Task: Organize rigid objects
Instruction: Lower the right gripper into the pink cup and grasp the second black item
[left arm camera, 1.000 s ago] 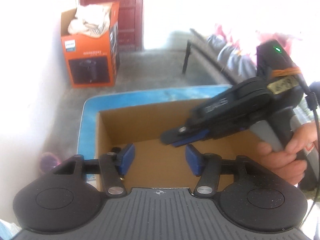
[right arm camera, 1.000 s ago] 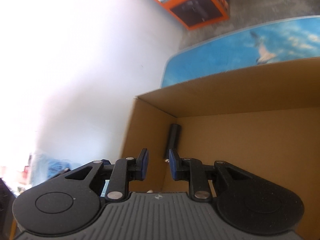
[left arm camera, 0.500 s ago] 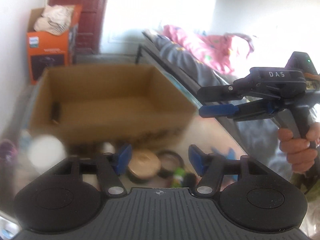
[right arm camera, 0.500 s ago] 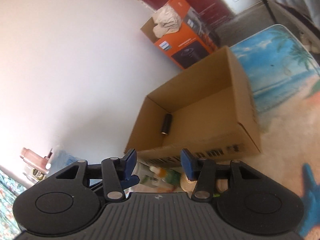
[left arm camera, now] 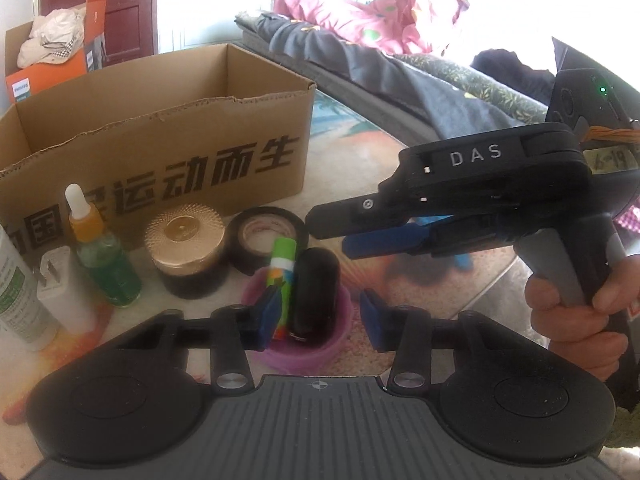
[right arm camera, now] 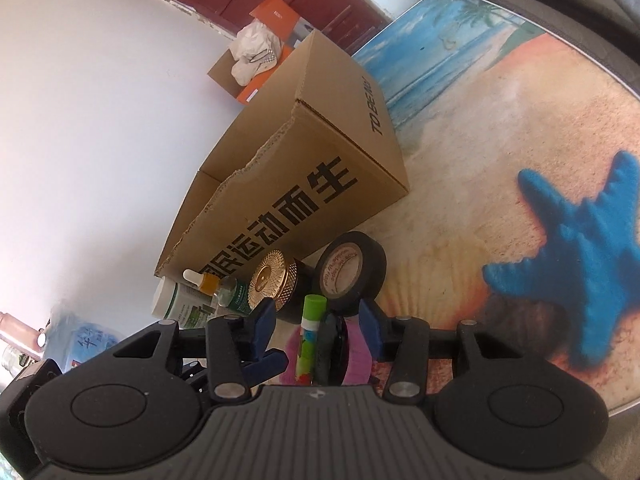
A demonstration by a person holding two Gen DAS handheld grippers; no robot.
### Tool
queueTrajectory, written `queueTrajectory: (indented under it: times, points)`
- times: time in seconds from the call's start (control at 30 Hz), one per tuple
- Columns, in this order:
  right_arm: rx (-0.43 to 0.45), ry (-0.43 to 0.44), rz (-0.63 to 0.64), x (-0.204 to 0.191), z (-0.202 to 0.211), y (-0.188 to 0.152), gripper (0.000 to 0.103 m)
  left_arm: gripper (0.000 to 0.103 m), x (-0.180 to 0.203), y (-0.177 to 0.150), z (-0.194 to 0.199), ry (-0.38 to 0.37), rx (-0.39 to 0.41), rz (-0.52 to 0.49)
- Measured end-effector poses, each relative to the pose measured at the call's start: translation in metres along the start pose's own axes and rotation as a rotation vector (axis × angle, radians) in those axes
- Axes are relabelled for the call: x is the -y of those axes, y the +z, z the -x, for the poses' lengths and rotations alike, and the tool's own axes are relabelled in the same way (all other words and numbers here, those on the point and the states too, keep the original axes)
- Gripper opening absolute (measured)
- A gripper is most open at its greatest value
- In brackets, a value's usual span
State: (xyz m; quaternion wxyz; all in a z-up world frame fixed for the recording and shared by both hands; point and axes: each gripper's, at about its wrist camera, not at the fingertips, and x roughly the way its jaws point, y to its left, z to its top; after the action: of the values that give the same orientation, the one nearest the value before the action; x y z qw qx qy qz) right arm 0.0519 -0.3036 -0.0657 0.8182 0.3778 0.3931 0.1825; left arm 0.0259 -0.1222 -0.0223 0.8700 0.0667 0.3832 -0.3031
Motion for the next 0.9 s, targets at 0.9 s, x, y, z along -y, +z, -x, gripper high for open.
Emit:
queueTrajectory:
  times: [0.9]
  points:
    - [-0.076,0.018,0.051,-0.006,-0.02,-0.014,0.029,0.026,0.003,-0.008,-0.013,0.005,-0.009,0.007]
